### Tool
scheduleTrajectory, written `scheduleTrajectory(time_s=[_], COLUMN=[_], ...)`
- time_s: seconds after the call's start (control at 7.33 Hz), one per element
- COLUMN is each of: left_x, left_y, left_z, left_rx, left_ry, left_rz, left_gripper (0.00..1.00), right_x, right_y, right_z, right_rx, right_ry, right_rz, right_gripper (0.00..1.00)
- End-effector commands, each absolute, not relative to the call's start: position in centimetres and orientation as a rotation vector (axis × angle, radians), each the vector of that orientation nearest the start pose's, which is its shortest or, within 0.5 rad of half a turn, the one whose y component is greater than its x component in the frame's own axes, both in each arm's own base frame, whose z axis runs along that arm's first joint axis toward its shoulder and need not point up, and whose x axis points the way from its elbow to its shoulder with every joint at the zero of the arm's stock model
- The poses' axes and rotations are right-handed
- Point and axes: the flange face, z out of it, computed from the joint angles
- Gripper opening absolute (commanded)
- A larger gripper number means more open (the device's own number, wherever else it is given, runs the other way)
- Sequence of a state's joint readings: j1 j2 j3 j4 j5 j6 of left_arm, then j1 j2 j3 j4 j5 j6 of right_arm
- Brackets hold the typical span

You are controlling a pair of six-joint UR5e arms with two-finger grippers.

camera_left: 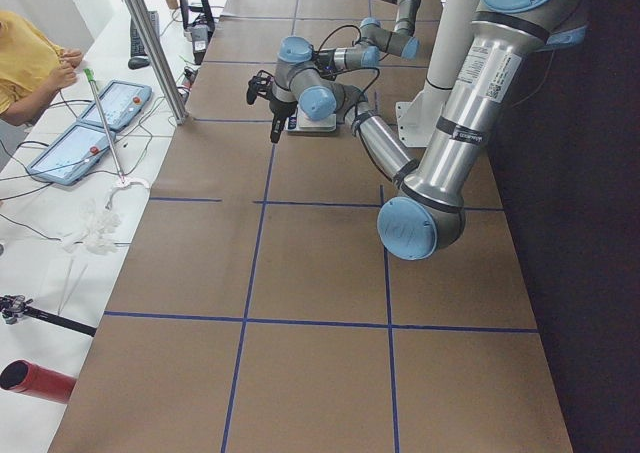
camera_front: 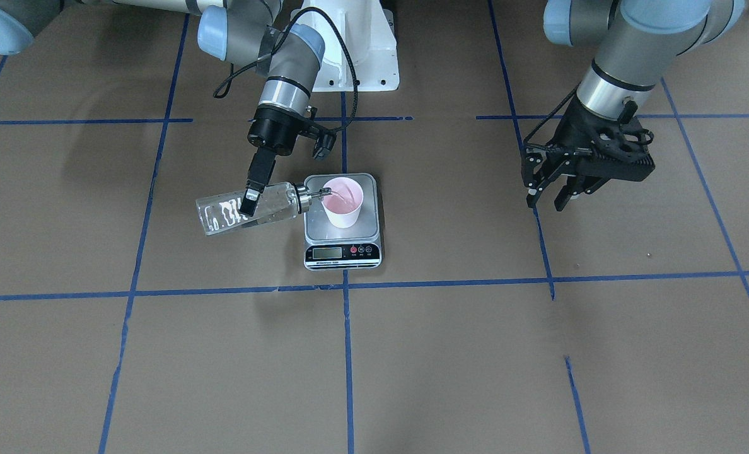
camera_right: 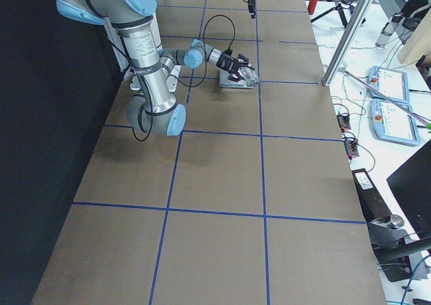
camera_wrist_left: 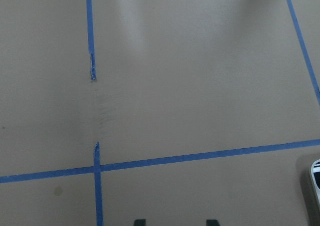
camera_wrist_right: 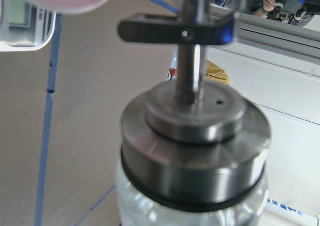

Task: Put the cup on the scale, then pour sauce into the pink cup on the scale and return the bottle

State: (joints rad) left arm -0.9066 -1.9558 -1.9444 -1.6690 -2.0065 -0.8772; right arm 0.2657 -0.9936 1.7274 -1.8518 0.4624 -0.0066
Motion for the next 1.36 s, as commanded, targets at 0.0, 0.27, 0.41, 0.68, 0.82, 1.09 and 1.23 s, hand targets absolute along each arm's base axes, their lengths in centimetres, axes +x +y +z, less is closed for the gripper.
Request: scheduleTrajectory(time_s=[0.0, 0.27, 0.41, 0.68, 0.82, 1.09, 1.23], left_x=[28.4, 28.4, 28.4, 28.4, 28.4, 28.4, 28.4], left_y=[-51.1, -51.1, -51.1, -51.1, -51.1, -51.1, -51.1], left_z=[27.0, 26.9, 26.9, 26.9, 27.0, 27.1, 27.1], left_rx=[0.320, 0.321, 0.321, 0.321, 0.320, 0.319, 0.319], left_ry=[0.879, 0.880, 0.880, 0.880, 0.879, 0.878, 0.878], left_rz=[-0.011, -0.010, -0.010, -0.010, -0.011, -0.011, -0.011], left_gripper=[0.51, 0.52, 0.52, 0.52, 0.52, 0.52, 0.52], right_x=[-54.8, -55.1, -55.4, -55.2, -54.9, -53.8, -52.4], right_y=[-37.9, -37.1, -36.2, -35.5, -35.6, -36.2, -37.2], right_z=[25.1, 26.0, 27.0, 28.6, 28.9, 29.6, 30.4], right_rx=[1.051, 1.099, 1.124, 1.160, 1.151, 1.094, 1.043], right_ry=[0.539, 0.346, 0.215, 0.058, -0.063, -0.347, -0.402], right_rz=[-0.775, -0.518, -0.368, -0.202, -0.090, 0.183, 0.264], right_gripper=[0.00, 0.00, 0.00, 0.00, 0.00, 0.00, 0.00])
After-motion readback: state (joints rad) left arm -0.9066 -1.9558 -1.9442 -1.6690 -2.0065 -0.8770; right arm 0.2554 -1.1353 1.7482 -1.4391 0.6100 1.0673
